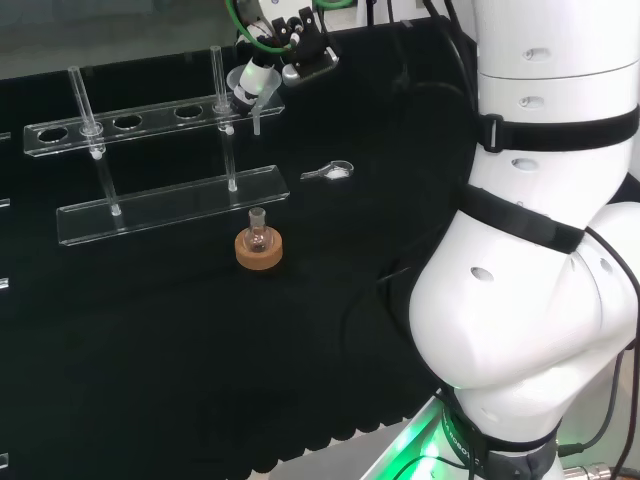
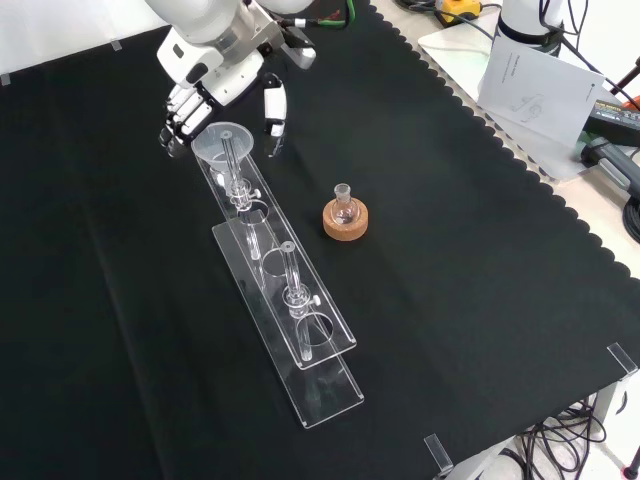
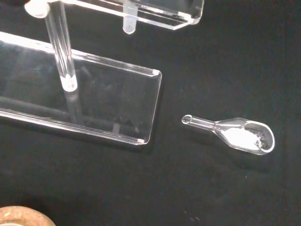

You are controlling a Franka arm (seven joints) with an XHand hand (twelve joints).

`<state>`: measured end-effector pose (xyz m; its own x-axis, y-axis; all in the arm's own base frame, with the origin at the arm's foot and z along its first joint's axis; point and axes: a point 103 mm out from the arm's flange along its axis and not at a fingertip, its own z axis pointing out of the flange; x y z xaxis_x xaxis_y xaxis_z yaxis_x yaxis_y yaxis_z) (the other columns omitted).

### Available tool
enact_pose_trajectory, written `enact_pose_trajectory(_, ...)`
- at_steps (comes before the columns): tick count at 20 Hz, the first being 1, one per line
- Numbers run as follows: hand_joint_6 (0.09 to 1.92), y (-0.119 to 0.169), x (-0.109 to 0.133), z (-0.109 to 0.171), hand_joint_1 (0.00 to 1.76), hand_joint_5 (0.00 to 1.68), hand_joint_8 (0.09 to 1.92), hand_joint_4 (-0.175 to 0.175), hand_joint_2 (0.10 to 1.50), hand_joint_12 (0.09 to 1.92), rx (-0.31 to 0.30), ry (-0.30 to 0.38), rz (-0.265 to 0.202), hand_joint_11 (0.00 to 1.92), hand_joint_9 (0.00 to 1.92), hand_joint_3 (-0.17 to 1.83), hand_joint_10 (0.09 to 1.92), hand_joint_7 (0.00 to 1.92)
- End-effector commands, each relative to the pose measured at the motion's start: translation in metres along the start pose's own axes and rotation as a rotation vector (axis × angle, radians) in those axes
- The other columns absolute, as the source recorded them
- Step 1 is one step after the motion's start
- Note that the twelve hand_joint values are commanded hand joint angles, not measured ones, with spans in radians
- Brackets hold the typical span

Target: Pick up the funnel from the transparent funnel stand.

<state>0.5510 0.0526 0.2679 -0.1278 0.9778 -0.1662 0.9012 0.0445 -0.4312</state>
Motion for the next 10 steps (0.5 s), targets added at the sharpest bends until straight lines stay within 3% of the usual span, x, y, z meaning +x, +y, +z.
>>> enact_pose_trajectory(1,0.09,0.0025,-0.0008,0.0005,0.59,0.02,0.31,0.026,0.72,1.48,-0.004,-0.013,0.004,0.24,0.06,0.27,0.83,0.00)
enact_pose_trajectory(10,0.09,0.0085,-0.0019,0.0042,0.60,0.07,0.47,0.020,0.73,1.48,0.008,-0.018,0.005,0.24,0.16,0.29,0.79,0.00)
